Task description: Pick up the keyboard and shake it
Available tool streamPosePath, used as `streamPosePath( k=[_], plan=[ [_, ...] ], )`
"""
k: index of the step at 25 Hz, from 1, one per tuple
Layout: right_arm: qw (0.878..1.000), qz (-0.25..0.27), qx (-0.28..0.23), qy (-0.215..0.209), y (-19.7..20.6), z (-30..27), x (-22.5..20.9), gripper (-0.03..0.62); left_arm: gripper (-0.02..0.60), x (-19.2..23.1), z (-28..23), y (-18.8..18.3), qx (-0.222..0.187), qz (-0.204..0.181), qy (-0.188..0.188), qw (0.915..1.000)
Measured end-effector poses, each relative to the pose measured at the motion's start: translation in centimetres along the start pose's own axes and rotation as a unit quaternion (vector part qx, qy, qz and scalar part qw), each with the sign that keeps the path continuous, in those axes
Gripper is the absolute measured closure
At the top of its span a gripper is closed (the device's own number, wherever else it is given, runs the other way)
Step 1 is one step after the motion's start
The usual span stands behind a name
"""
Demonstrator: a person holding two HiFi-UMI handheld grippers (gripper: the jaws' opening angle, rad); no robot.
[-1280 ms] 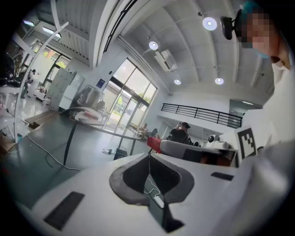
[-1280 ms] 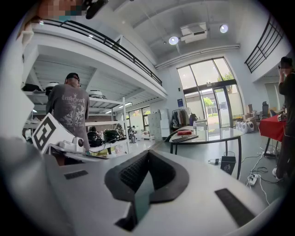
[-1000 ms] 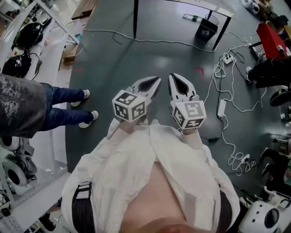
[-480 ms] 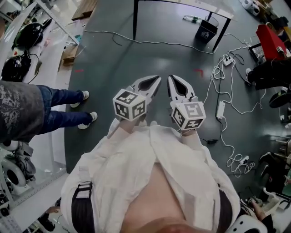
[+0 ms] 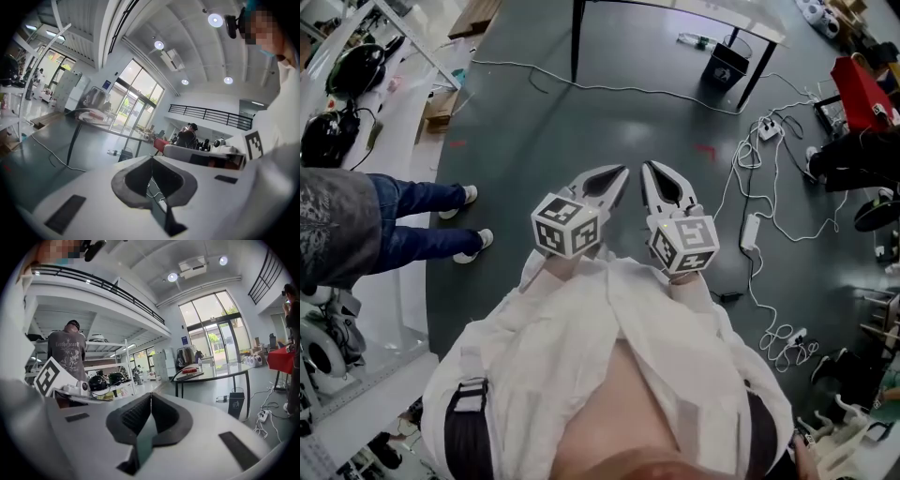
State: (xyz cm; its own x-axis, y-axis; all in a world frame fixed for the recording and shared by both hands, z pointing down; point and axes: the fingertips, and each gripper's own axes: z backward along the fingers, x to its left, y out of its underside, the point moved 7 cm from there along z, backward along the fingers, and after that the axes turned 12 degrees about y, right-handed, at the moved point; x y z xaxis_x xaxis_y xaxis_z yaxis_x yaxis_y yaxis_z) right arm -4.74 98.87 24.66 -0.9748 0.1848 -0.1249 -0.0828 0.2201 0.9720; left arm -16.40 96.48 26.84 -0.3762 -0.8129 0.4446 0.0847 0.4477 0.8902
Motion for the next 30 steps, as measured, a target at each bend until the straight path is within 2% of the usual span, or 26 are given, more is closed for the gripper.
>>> streamPosePath(
  k=[6, 11, 16, 24, 30],
  plan=[
    [1.000, -0.011, 0.009, 0.000, 0.1, -2.4, -1.6, 0.565, 0.568, 2.1, -2.3, -0.2, 0.019, 0.009, 0.001, 0.9998],
    [1.000, -0.007, 0.009, 0.004, -0.6, -7.0, -2.8, 0.565, 0.568, 6.0, -4.4, -1.6, 0.029, 0.007, 0.001, 0.9995],
    [1.000, -0.006, -0.001, 0.021, -2.5, -13.6, -4.0, 0.565, 0.568, 12.0, -6.8, -5.8, 0.030, -0.005, 0.013, 0.9994],
    [0.999, 0.003, -0.025, 0.038, -8.5, -26.9, -5.3, 0.565, 0.568, 23.1, -11.5, -14.9, 0.027, -0.025, 0.037, 0.9986],
    [0.999, -0.002, -0.018, 0.050, -9.1, -33.1, -6.0, 0.565, 0.568, 29.0, -13.2, -17.8, 0.010, -0.008, 0.050, 0.9987]
  ],
)
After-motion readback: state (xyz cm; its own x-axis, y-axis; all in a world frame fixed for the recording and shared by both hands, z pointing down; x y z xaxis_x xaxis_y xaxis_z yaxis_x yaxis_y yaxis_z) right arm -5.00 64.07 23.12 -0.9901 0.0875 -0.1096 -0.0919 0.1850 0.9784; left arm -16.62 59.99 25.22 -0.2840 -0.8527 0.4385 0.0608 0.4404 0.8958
